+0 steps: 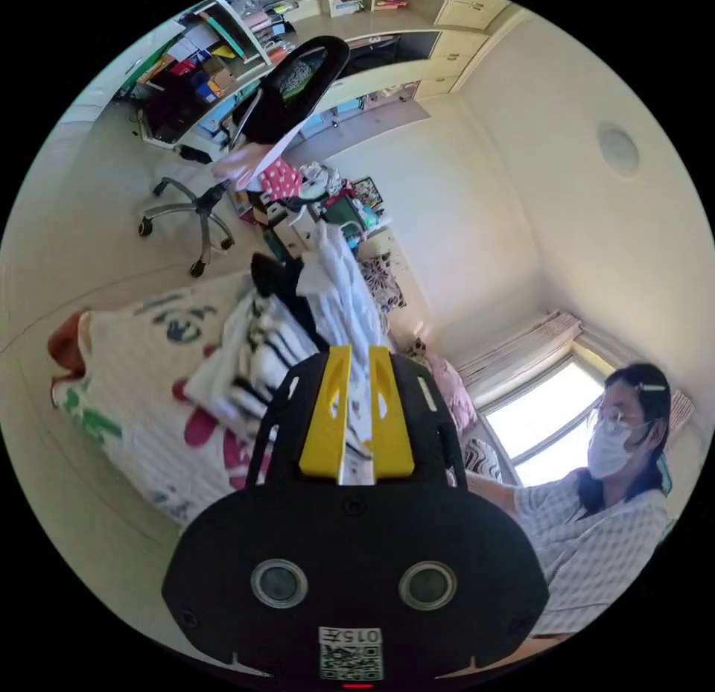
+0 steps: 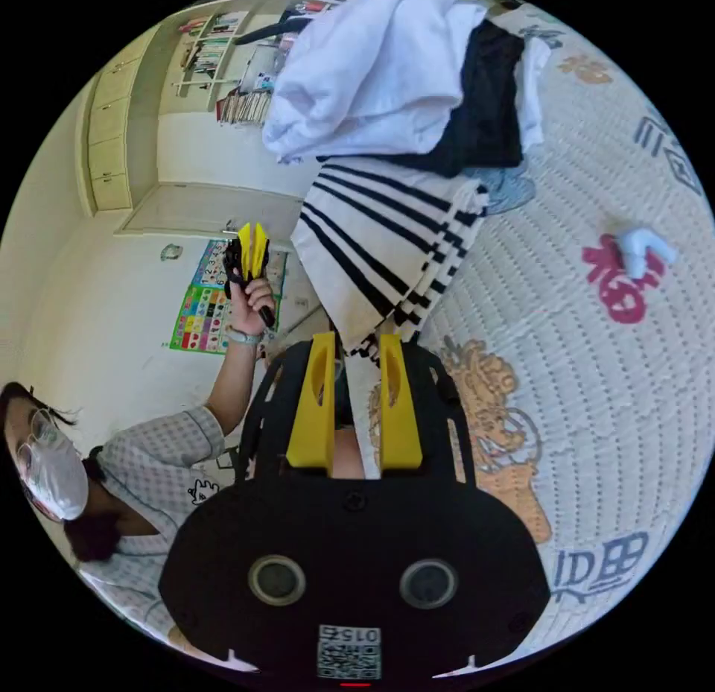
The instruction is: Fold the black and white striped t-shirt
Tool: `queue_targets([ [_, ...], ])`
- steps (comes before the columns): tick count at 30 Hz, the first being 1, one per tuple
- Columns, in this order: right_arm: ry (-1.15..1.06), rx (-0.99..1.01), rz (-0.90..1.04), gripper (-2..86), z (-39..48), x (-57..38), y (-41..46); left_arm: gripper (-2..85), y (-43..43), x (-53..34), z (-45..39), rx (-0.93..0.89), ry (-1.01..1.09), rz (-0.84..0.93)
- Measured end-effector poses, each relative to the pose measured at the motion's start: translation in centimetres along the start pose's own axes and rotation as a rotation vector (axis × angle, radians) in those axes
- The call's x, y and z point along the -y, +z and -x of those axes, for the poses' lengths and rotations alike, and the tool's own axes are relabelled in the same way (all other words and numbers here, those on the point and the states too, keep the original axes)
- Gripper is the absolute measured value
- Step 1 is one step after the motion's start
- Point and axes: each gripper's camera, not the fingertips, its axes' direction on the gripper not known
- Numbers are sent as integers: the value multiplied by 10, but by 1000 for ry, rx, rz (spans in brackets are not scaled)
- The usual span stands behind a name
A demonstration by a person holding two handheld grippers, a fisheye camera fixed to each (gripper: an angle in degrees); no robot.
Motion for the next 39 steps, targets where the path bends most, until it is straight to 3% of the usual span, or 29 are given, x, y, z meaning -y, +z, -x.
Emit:
queue_targets([
  [4,42,85,6,32,17,23,27,71,-3,-81,-19,63,-9,104],
  [7,50,121,-122,15,50,26,13,84,-9,-125,-39,104,-5,115],
  [11,-52,-2,-258,8,150,34,-34,113,-19,-156,-67,242,-8,88],
  [15,-185,-70,-355,5,283,30,-92,121,-16,-167,-101,204,19,103],
  [20,-337,-257,-399,5,440,-12,-136,154,14,-199,-178,290,180,192],
  [27,-402,-602,-506,5,597,-99,-201,172,72,-260,-259,92,270,261],
  [32,-347,-627,-593,6,622,-154,-254,191,115,-325,-339,-252,317,357],
  [36,-277,-481,-656,6,600,-209,-291,159,133,-372,-378,-175,404,338],
  [39,-188,-404,-679,6,574,-254,-311,15,179,-396,-383,-48,487,491],
])
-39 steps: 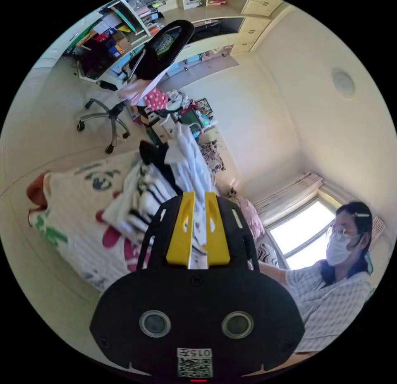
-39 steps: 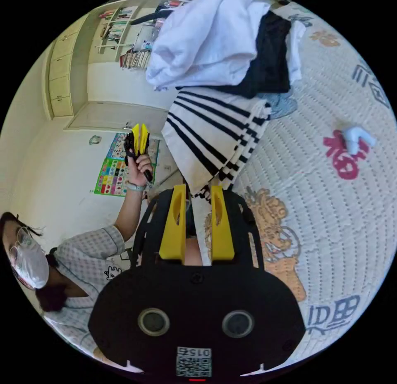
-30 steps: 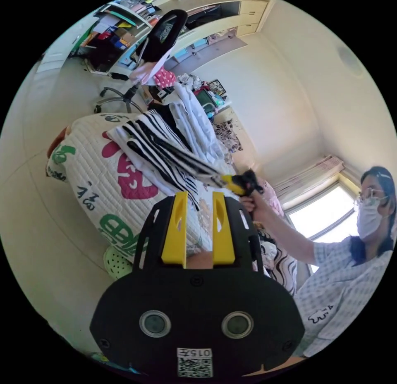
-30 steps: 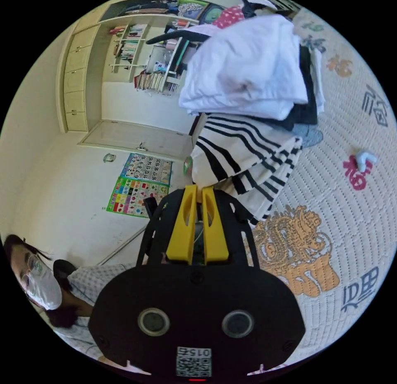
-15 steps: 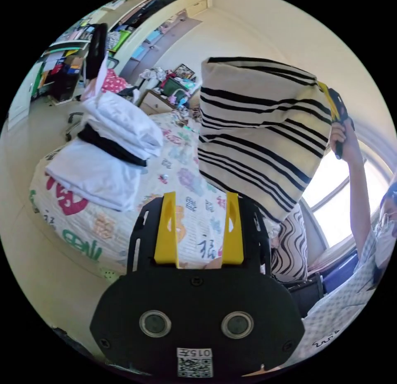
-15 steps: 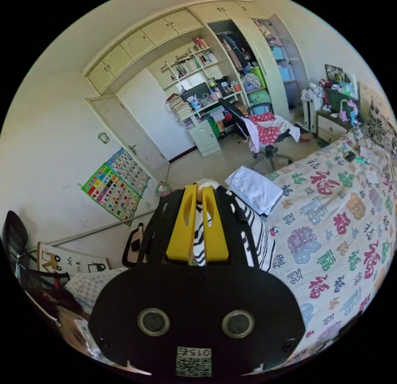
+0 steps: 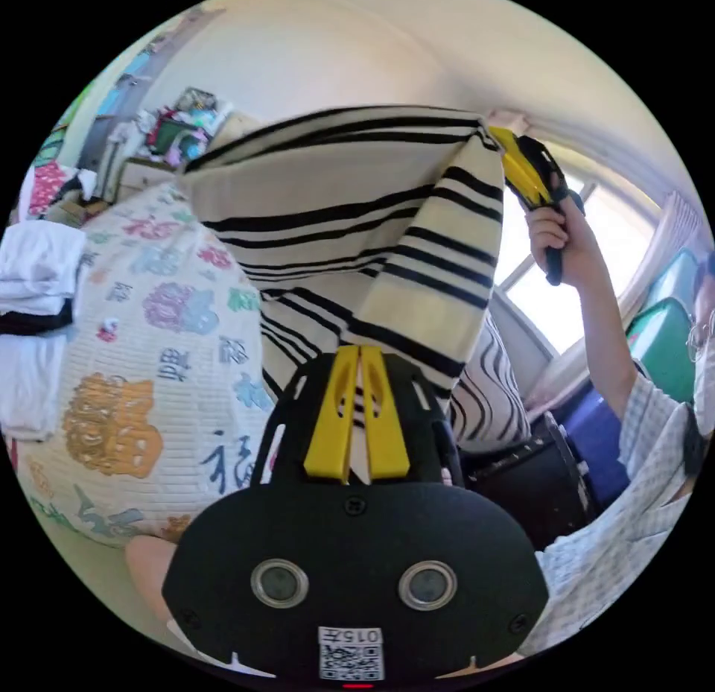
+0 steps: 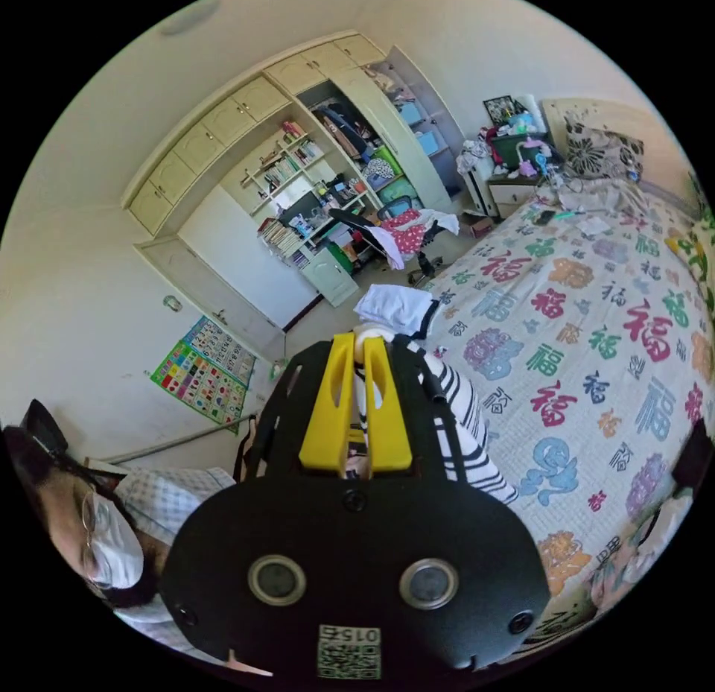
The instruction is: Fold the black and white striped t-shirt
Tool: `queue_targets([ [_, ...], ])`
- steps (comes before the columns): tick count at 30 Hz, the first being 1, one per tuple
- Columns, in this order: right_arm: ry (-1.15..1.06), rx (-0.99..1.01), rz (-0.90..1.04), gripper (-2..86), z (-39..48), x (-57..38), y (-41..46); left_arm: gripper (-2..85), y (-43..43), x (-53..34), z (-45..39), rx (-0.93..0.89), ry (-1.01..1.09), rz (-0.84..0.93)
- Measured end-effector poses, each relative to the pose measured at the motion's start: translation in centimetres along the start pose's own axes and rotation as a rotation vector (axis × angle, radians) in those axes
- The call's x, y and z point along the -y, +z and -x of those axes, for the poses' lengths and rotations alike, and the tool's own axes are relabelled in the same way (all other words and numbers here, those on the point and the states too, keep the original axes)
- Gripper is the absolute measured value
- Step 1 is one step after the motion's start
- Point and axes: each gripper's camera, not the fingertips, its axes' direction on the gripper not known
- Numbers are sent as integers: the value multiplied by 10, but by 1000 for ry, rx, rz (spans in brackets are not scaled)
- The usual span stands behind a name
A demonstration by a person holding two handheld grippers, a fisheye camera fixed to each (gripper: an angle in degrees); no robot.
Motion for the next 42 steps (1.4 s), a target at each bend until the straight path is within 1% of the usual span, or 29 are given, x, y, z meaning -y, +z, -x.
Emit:
queue_targets([
  [1,31,9,-10,6,-7,-6,-7,11,19,-2,2,-85,-49,64],
  [2,92,34,-40,6,-21,-20,-23,12,30,-6,-3,-199,-48,63],
  [3,137,62,-77,6,-32,-33,-38,16,33,-10,-8,-219,-37,57],
  [4,151,71,-95,6,-35,-39,-46,53,38,-16,-23,-209,-5,61],
  [5,171,72,-130,6,-39,-51,-61,122,44,-23,-40,-180,29,70],
  [6,185,67,-160,6,-40,-61,-74,146,48,-25,-49,-161,42,78],
  [7,186,65,-172,6,-39,-65,-79,194,59,-30,-64,-97,67,103],
  [8,198,58,-201,6,-37,-72,-90,215,74,-32,-78,-36,94,134],
  [10,223,49,-238,6,-31,-80,-102,225,100,-32,-96,-30,99,181],
  [12,232,28,-277,6,-16,-83,-119,209,122,-30,-113,-11,94,197],
  [15,197,-10,-283,6,10,-79,-145,153,146,-29,-138,-30,96,180],
  [17,176,-34,-278,6,24,-76,-164,72,160,-28,-150,-83,86,272],
  [20,155,-69,-288,5,44,-81,-202,5,147,-34,-155,-55,135,288],
  [25,163,-115,-268,5,61,-111,-256,-7,88,-26,-147,-30,174,229],
  [27,206,-88,-279,5,64,-130,-276,-8,70,-17,-155,69,217,215],
  [28,222,-84,-297,4,65,-135,-282,-8,57,-13,-163,166,262,186],
  [29,242,-74,-335,4,66,-144,-297,-8,45,-9,-168,194,282,149],
  [32,299,-88,-431,4,71,-164,-336,-9,16,0,-172,198,258,67],
  [36,276,-96,-517,4,93,-171,-385,-9,-17,6,-177,214,239,-1],
  [40,194,-138,-512,4,121,-160,-420,-8,-55,6,-193,239,280,-92],
  [42,144,-191,-512,4,134,-149,-438,-8,-66,13,-191,234,269,-125],
])
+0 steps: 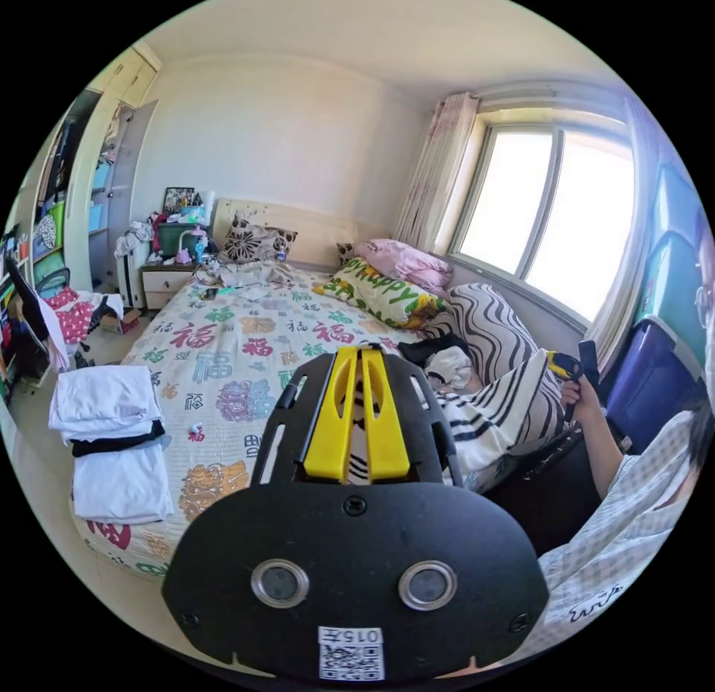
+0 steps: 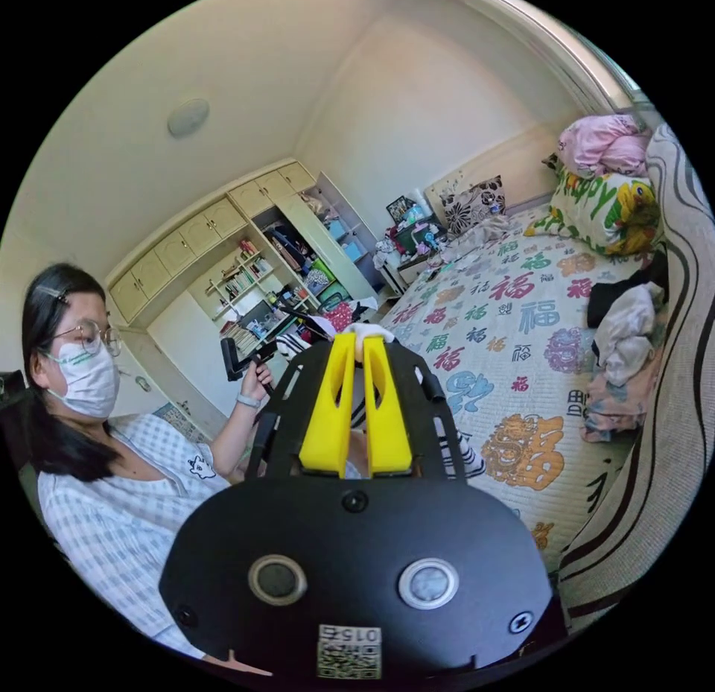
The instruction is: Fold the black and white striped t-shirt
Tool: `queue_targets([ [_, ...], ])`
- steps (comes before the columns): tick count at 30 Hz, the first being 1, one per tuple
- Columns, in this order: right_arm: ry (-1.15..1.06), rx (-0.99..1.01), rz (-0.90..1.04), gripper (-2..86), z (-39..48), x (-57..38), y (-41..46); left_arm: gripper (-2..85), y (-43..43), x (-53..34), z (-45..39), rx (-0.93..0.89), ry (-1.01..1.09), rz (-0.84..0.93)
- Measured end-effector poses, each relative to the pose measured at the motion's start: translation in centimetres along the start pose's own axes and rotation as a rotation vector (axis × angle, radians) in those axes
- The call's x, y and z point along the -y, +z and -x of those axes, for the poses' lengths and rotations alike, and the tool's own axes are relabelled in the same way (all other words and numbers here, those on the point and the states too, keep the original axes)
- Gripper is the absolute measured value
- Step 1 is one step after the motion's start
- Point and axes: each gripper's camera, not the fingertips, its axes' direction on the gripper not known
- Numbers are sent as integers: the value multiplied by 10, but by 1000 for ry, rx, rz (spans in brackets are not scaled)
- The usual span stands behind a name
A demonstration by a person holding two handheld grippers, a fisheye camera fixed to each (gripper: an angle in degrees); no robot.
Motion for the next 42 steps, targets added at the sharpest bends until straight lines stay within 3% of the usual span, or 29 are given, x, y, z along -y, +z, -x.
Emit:
queue_targets([
  [9,46,6,4,5,-30,63,-5,-9,30,46,48,-7,-109,18],
  [15,103,-69,126,8,-68,34,-2,-8,42,24,68,15,-153,77],
  [18,323,-194,338,12,-128,-15,22,-7,84,-11,84,29,-175,333],
  [20,439,-254,446,14,-159,-47,37,-7,129,-41,98,-66,-221,614],
  [22,484,-277,511,16,-173,-68,47,-6,143,-52,98,-93,-211,675],
  [29,292,-458,514,62,-160,-56,62,-1,154,-8,92,67,-44,596],
  [32,192,-430,517,93,-168,-36,97,0,171,4,100,-29,-81,555],
  [37,120,-400,614,74,-203,-16,182,7,210,24,109,-85,-159,546],
  [42,188,-272,902,5,-237,-49,251,13,230,32,100,-122,-114,561],
])
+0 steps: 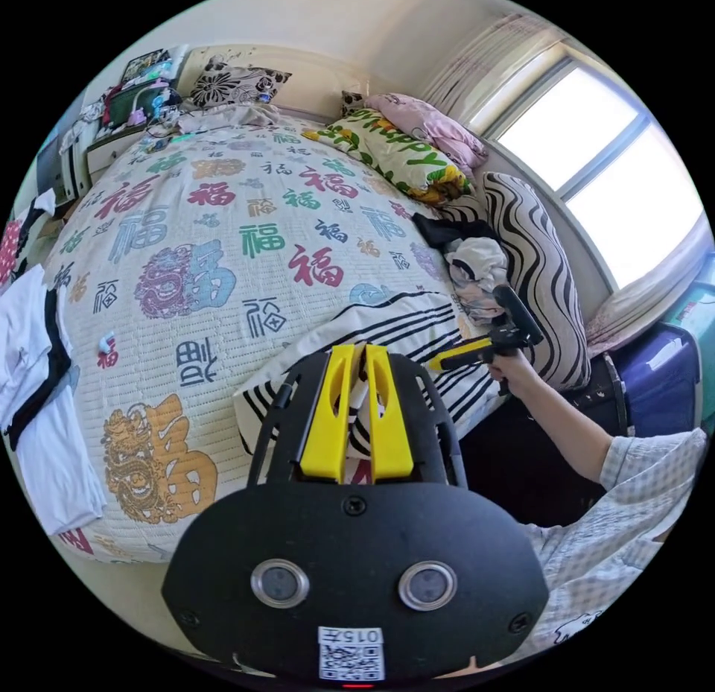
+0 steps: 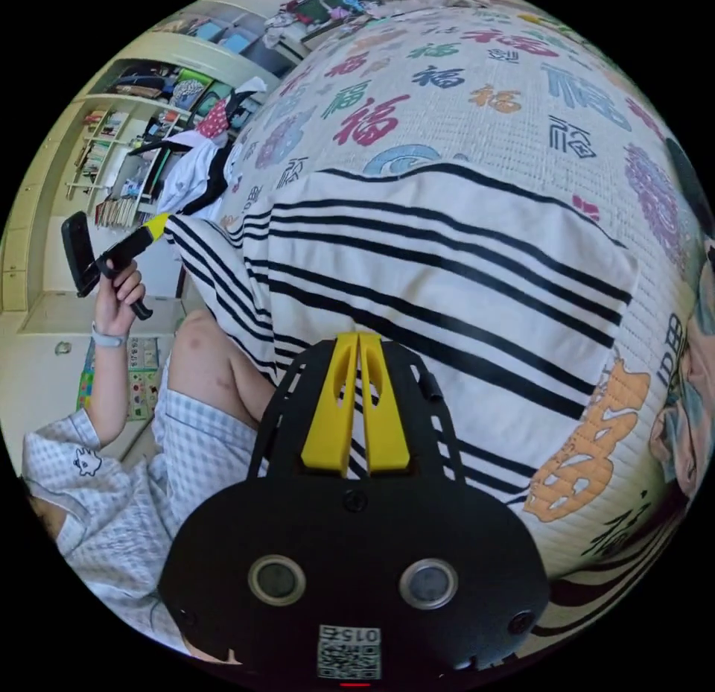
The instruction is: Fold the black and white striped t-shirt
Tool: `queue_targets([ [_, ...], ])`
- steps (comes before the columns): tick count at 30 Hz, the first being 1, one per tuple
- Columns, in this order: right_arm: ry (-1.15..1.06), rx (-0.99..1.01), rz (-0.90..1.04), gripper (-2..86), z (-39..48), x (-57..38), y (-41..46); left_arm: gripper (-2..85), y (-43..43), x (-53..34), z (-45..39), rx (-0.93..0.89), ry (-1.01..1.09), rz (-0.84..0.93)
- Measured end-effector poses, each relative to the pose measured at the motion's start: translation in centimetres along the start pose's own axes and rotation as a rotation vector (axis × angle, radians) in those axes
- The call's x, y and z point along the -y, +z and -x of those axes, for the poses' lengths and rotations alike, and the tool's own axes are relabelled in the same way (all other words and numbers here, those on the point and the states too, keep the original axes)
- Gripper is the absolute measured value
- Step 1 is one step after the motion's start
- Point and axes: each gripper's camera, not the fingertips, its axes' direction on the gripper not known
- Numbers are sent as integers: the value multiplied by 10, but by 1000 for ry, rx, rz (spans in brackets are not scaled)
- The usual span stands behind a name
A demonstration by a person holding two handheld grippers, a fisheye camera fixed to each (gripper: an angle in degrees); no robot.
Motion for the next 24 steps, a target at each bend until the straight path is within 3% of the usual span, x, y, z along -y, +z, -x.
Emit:
queue_targets([
  [4,-135,40,54,-2,25,-41,25,16,2,-10,9,-39,-25,-2],
  [7,-158,-119,1,5,32,-87,27,17,-1,-12,17,-58,-63,-18],
  [9,-27,-297,-161,49,11,-113,-1,18,-4,-11,19,-50,-67,-21],
  [12,210,-424,-258,99,-40,-132,-31,18,-12,-10,16,-15,-66,-32],
  [14,307,-329,-279,99,-72,-139,-33,18,-20,-15,14,-29,-77,-68],
  [18,345,170,-256,36,-109,-146,-5,27,-29,-17,12,-44,-84,-77],
  [22,98,119,-414,10,-44,-164,-17,61,-50,-7,5,-48,-49,-112],
  [24,-176,159,-414,5,27,-169,-9,82,-58,2,0,-68,-27,-143],
])
